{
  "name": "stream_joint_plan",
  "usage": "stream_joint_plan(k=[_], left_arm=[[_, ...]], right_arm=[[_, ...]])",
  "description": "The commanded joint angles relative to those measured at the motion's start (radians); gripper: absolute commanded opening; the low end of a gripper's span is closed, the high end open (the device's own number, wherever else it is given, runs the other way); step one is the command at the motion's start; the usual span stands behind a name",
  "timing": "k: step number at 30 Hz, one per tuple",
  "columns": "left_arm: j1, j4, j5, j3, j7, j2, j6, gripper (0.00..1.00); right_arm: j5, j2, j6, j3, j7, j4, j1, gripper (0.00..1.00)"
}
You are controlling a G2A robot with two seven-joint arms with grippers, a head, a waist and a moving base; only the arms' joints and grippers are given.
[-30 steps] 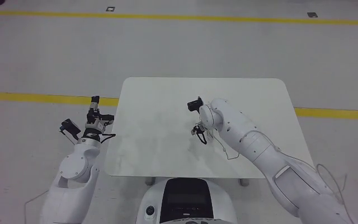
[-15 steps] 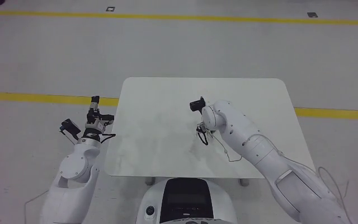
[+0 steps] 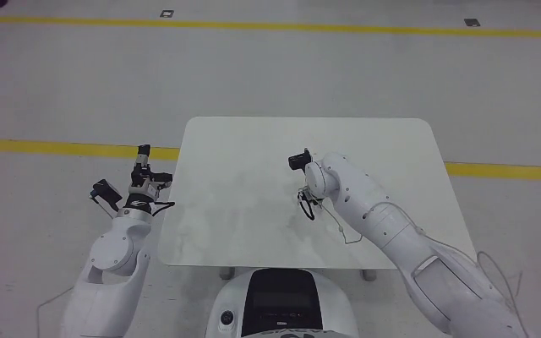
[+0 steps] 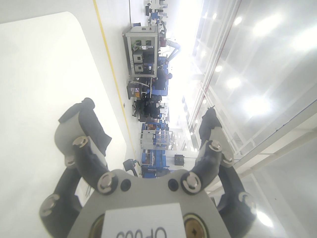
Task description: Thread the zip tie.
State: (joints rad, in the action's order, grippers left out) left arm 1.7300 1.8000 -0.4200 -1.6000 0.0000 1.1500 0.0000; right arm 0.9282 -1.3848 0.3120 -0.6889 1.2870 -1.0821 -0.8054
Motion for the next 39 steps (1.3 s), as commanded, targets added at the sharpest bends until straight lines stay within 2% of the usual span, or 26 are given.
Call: stream_joint_plan(k=[1,7,17,23,39], left_arm=[[0.0,0.0,0.0,0.0,0.0,0.0,0.0,1.0],[0.0,0.0,0.0,0.0,0.0,0.0,0.0,1.0],[0.0,0.0,0.0,0.0,0.0,0.0,0.0,1.0],[0.0,0.0,0.0,0.0,0.0,0.0,0.0,1.0],[0.0,0.0,0.0,0.0,0.0,0.0,0.0,1.0]], right_arm=[[-0.002,-0.006,-0.002,0.004,-0.009,0.019,0.004,0.05],[-0.008,-0.022,-0.009,0.014,-0.029,0.069,0.017,0.12],[-0.027,-0.053,-0.025,0.027,-0.059,0.158,0.045,0.05],[-0.028,-0.074,-0.009,0.04,-0.079,0.217,0.062,0.04],[-0.04,-0.123,-0.018,0.056,-0.111,0.335,0.098,0.07]])
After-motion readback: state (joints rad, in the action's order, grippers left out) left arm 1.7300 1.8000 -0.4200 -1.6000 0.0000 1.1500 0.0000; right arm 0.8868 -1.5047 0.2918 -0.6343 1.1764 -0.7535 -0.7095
